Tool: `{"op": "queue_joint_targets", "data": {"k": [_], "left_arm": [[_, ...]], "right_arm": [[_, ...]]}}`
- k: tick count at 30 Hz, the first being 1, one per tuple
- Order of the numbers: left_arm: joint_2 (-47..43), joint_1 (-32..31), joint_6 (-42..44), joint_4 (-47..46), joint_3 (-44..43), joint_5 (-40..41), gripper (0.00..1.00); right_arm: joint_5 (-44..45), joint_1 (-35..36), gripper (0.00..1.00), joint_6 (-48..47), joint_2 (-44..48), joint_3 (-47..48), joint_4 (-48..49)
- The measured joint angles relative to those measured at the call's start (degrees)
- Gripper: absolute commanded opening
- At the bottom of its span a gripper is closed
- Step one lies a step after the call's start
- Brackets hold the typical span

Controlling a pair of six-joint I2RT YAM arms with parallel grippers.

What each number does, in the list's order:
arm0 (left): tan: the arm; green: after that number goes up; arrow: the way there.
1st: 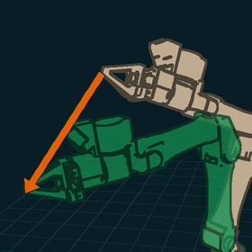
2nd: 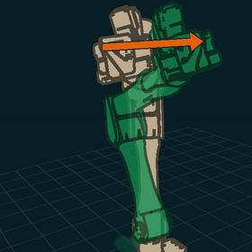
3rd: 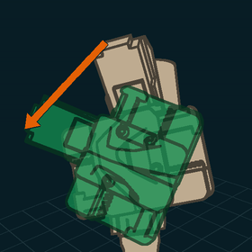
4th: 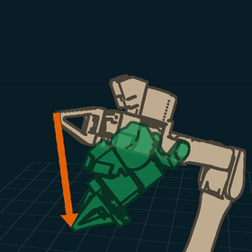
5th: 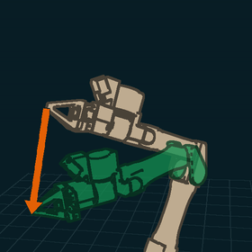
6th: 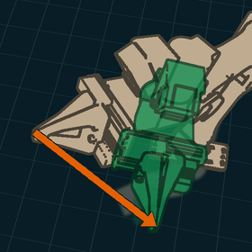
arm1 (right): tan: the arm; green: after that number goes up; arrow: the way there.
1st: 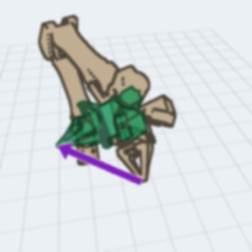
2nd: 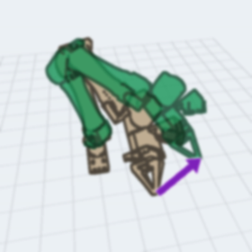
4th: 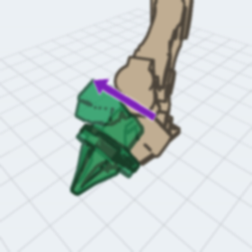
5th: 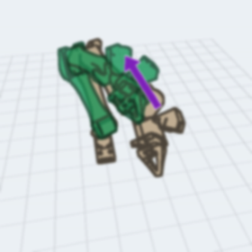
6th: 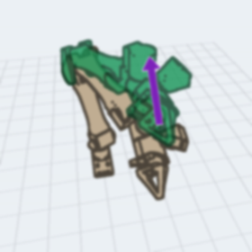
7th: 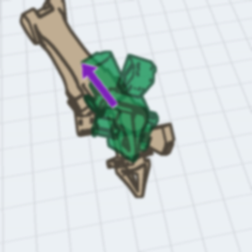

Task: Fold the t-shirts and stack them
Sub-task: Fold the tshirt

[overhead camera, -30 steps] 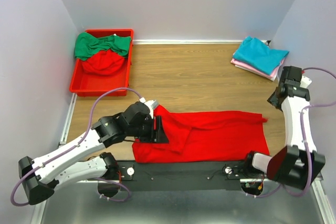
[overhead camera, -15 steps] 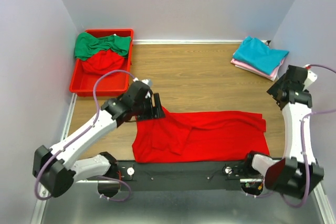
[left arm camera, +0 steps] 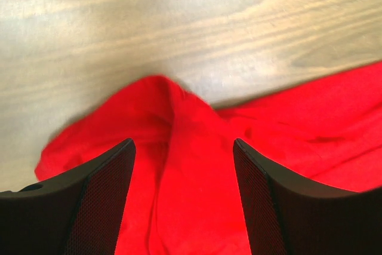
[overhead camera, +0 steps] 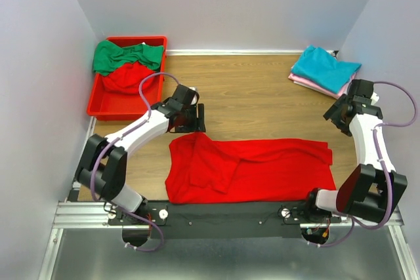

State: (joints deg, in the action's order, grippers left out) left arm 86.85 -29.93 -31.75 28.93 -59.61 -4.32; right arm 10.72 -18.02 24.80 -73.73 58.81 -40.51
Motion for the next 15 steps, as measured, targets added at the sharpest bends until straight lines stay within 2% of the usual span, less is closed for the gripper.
{"op": "queue_joint_targets", "data": {"k": [10, 15], "left_arm": [[8.90, 0.20, 2.12, -3.61, -4.07, -0.85, 0.66], [11.26, 0.20, 3.02, -3.76, -4.20, -1.29, 0.56]], "right_arm": [[-0.55, 0.00, 0.73, -0.76, -2.78, 0.83, 1.11], [-0.61, 0.00, 0.73, -0.94, -3.43, 0.81, 1.68]]}}
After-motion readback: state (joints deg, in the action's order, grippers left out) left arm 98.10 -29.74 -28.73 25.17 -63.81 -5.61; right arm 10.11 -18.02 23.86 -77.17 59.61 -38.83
